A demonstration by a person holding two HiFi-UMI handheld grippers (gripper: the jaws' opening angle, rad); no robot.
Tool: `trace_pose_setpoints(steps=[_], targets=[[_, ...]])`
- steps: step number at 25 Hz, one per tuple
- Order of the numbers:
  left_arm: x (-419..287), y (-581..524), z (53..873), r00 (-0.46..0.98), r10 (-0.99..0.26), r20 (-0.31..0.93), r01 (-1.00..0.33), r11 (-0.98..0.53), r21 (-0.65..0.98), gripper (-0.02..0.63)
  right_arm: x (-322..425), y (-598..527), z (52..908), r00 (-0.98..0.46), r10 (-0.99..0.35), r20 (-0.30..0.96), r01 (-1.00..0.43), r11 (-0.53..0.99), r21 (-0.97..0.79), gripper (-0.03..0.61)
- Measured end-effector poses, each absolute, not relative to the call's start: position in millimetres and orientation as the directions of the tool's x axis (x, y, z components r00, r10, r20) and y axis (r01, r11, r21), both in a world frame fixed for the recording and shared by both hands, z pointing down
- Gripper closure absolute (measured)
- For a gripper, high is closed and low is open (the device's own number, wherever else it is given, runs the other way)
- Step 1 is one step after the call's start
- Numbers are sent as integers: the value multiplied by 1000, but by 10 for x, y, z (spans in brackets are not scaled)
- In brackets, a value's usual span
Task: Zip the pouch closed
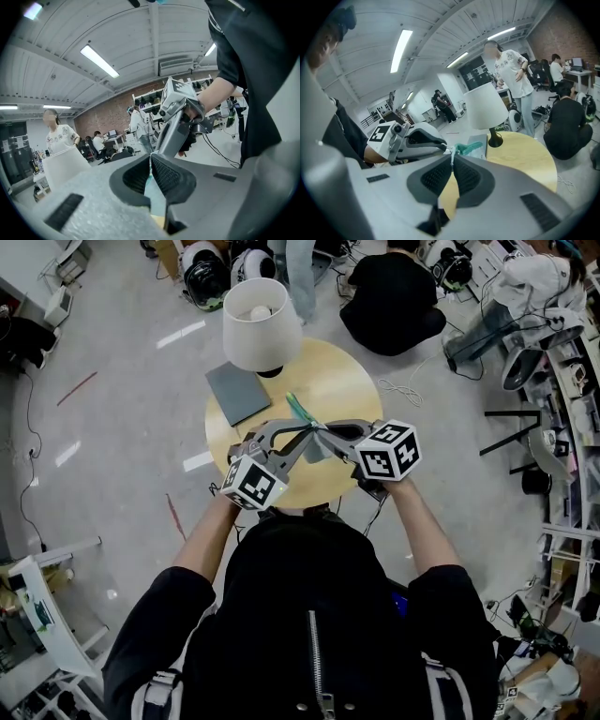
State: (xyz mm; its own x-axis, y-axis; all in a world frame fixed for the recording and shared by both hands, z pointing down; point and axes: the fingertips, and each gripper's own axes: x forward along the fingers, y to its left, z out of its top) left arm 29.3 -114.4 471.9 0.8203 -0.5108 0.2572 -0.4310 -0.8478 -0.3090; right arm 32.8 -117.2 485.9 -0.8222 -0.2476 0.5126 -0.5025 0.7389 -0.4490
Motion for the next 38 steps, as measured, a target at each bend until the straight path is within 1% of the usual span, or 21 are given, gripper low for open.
trace_pose_setpoints(steps=[13,19,33,38], targets=[[250,-1114,4774,827,-507,244,-474,-861,-183,609,326,-1105,4886,-832,-248,496,-497,730,-469,560],[272,-1139,4671,834,-500,234,-466,-864,-189,607,343,-1078,4882,-833,-244,496,-494,731,-471,560],[241,-1202,4804,835,-495,241,-477,-869,-133,604,348,-1075,4964,-827,-245,506,-502,728,-468,561],[160,-1270,4841,817,-521,248,-514,-852,-98,609,347,-1054,4965,-827,-237,509,-496,733,-465,561]])
